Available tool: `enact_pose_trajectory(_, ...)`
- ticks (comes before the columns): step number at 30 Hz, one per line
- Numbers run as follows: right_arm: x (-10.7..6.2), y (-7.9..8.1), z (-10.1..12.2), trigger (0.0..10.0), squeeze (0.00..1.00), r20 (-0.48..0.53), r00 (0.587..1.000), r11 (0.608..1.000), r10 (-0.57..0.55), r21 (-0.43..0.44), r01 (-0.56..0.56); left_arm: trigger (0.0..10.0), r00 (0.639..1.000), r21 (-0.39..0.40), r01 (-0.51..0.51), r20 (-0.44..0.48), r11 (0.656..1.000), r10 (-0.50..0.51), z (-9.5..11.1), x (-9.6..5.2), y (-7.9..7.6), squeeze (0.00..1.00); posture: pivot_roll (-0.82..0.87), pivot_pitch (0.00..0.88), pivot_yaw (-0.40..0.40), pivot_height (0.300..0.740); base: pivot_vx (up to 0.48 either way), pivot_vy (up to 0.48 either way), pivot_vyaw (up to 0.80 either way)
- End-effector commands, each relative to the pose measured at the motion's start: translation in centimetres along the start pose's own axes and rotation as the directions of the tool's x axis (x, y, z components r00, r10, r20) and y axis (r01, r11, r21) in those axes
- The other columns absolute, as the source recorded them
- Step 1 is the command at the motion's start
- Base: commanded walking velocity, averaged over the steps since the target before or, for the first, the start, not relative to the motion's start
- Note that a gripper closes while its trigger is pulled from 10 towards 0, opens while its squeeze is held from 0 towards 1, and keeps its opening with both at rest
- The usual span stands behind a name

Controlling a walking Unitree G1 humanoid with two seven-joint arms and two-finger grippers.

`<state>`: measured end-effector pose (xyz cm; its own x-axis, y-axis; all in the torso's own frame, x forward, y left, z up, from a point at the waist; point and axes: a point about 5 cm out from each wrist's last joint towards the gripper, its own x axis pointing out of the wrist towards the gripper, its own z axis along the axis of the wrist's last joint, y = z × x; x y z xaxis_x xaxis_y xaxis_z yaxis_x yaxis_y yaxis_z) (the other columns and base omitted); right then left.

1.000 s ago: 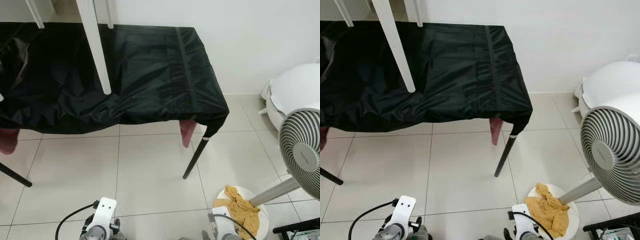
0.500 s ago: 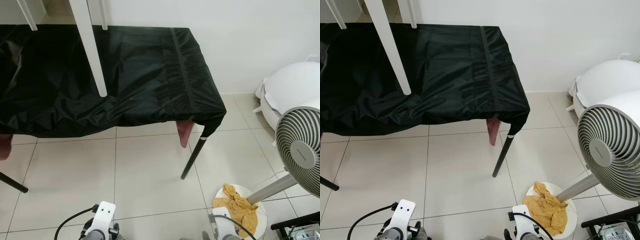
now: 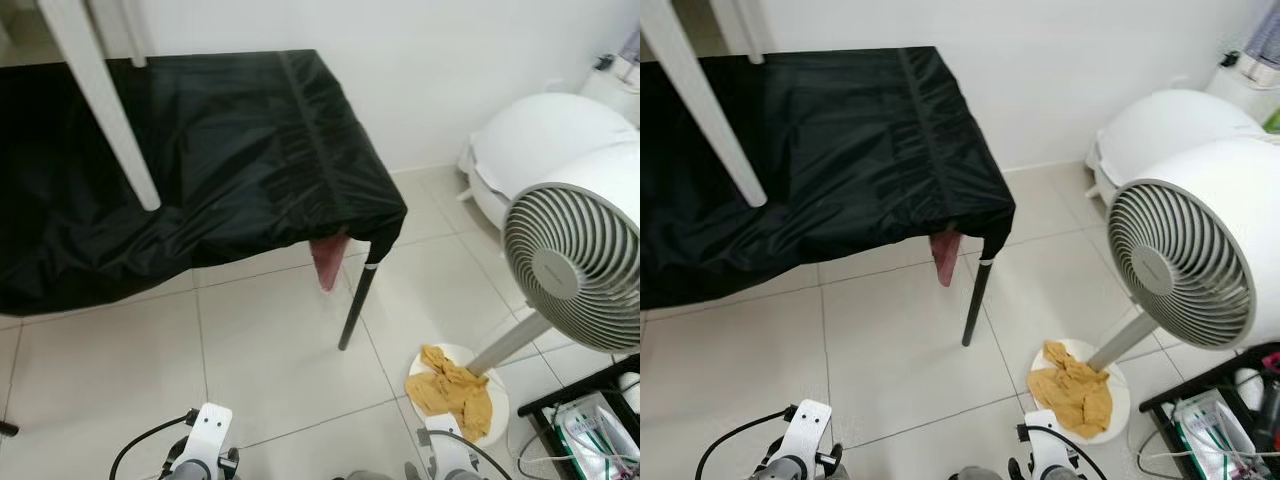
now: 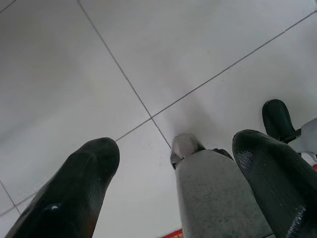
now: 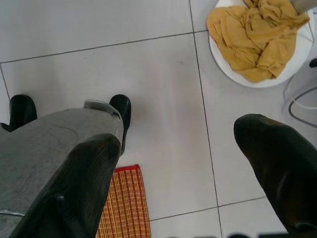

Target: Building children table

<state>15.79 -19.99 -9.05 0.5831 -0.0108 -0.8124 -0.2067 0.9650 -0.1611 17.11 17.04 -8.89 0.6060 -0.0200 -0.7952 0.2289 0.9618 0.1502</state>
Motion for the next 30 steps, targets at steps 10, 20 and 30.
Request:
enact_pose_trajectory(10, -0.13, -0.02, -0.65, 10.0, 0.0, -0.029, 1.0, 1.0, -0.011, 0.017, 0.012, 10.0, 1.0, 0.007, 0.0, -0.03, 1.0, 0.0, -0.64, -0.12, -0.13, 0.0, 0.08, 0.041, -0.017, 0.74, 0.0, 0.0, -0.76)
enact_pose_trajectory(20, -0.09, 0.26, -0.57, 10.0, 0.0, -0.028, 1.0, 1.0, -0.013, 0.011, 0.013, 10.0, 0.999, 0.01, 0.001, -0.036, 1.0, -0.001, -0.7, -0.12, -0.27, 0.0, 0.08, 0.044, -0.022, 0.74, 0.0, 0.0, -0.76)
enact_pose_trajectory(30, 0.04, 0.03, 0.09, 10.0, 0.0, 0.001, 1.0, 1.0, -0.019, 0.009, 0.019, 10.0, 0.999, 0.009, -0.004, -0.042, 1.0, 0.004, -0.78, -0.13, -0.32, 0.0, 0.08, 0.045, -0.028, 0.74, 0.0, 0.0, -0.3)
